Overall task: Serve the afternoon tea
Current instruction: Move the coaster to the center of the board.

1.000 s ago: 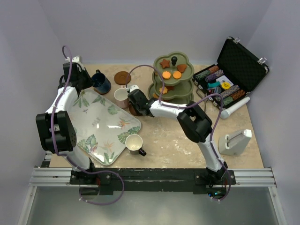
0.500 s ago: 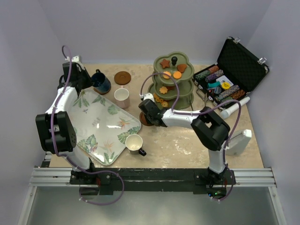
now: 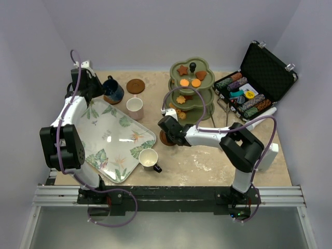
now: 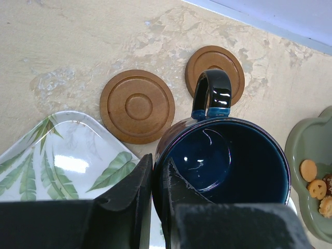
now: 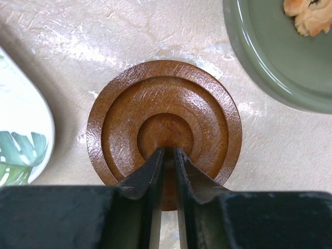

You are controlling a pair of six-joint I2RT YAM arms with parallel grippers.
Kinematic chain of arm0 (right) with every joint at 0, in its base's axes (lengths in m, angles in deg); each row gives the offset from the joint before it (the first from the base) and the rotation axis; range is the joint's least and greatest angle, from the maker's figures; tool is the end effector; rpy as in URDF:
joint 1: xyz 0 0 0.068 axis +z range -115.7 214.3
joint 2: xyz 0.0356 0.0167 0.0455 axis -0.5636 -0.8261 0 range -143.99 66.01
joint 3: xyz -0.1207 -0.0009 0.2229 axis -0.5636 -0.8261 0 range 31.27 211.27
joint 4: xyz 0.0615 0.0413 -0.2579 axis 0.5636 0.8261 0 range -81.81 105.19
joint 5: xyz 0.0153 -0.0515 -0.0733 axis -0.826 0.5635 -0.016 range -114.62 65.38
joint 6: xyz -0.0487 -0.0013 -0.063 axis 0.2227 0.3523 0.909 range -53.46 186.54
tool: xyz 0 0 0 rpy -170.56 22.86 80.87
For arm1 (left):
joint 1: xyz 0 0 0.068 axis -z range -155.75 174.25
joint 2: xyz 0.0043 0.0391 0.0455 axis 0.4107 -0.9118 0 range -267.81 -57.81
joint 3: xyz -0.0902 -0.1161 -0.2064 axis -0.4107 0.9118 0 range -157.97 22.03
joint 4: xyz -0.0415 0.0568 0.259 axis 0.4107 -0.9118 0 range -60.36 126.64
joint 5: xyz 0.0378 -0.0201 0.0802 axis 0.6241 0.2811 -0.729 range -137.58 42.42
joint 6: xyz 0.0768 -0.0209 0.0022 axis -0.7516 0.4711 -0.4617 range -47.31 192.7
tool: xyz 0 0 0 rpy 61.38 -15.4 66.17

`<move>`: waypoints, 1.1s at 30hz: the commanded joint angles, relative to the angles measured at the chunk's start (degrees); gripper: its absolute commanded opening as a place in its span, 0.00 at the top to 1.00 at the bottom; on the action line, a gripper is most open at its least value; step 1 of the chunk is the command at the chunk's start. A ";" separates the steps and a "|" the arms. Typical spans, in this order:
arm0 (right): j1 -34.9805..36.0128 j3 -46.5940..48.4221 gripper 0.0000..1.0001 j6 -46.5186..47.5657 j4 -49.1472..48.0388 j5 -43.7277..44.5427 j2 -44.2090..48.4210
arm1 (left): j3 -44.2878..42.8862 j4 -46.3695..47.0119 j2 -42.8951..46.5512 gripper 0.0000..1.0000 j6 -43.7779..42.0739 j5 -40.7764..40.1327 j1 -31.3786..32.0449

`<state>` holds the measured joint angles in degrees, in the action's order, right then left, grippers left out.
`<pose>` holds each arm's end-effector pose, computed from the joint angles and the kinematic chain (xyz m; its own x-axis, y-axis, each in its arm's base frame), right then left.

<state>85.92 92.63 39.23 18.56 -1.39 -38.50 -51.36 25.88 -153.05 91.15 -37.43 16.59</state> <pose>0.2619 0.2871 0.1107 -0.7072 -0.2138 -0.6739 -0.2816 0.9595 -0.0089 0.4159 0.0438 0.2419 -0.5119 -0.3832 -0.7689 -0.1541 0.9214 -0.3567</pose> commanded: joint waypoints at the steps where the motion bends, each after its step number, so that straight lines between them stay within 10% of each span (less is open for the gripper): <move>1: 0.50 1.12 0.77 -1.70 5.53 1.03 1.67 | -0.88 5.49 3.75 1.00 0.97 0.31 0.37; 12: 1.03 15.88 0.34 4.19 7.74 -0.11 6.42 | -1.50 3.82 3.22 1.00 -1.31 -3.47 1.94; 33: -10.21 32.51 0.14 15.71 7.91 -14.70 20.56 | -9.68 -5.49 14.29 1.00 -14.41 -1.02 17.41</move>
<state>78.77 125.07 52.11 27.57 -12.74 -25.30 -58.90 18.62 -143.54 79.85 -43.57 32.54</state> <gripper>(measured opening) 0.842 0.143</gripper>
